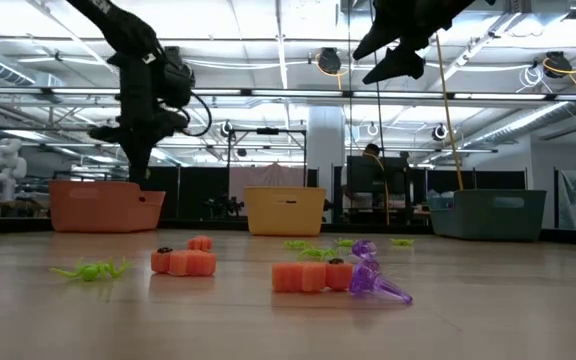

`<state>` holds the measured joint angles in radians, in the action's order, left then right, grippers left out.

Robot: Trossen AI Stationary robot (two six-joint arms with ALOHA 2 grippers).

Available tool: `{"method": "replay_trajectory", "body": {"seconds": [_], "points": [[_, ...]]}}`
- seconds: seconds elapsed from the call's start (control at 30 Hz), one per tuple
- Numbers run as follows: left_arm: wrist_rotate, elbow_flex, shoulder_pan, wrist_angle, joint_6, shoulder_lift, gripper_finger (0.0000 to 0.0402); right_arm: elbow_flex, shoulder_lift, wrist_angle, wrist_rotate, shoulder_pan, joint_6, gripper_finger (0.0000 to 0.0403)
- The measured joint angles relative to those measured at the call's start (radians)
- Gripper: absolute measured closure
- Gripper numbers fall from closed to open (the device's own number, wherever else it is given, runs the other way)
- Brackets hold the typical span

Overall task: Sort Halloween decoration
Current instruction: Put the green spider toy into the orange bin, then put the purple witch hat toy into the yellow bin

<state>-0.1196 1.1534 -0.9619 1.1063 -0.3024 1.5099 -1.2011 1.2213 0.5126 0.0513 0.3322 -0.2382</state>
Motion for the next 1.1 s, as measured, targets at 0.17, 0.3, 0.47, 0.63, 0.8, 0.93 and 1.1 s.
{"method": "replay_trajectory", "body": {"seconds": [0.17, 0.3, 0.47, 0.63, 0.8, 0.93, 1.1], "points": [[0.019, 0.0, -0.032, -0.034, 0.005, 0.057, 0.0402, 0.0, 0.0, 0.002, -0.001, 0.002, -0.002, 0.0106], [0.024, 0.0, -0.059, -0.027, 0.022, 0.1, 0.0402, 0.0, 0.0, 0.022, 0.001, 0.002, -0.003, 0.0106], [0.051, 0.0, -0.087, -0.024, 0.037, 0.133, 0.0402, 0.0, 0.0, 0.05, 0.001, 0.002, -0.003, 0.0106], [0.061, 0.0, -0.101, -0.023, 0.023, 0.134, 0.0402, 0.0, 0.0, 0.048, 0.001, 0.002, -0.003, 0.0106], [0.061, 0.001, -0.1, 0.001, 0.02, 0.134, 0.0398, 0.0, 0.0, 0.035, 0.0, 0.002, 0.012, 0.0106], [0.063, 0.001, -0.101, 0.017, -0.003, 0.134, 0.0373, 0.0, 0.0, 0.035, -0.001, 0.002, 0.015, 0.0106], [0.063, 0.001, -0.1, 0.02, -0.032, 0.132, 0.0326, 0.0, 0.0, 0.036, -0.002, 0.002, -0.001, 0.0106]]}}
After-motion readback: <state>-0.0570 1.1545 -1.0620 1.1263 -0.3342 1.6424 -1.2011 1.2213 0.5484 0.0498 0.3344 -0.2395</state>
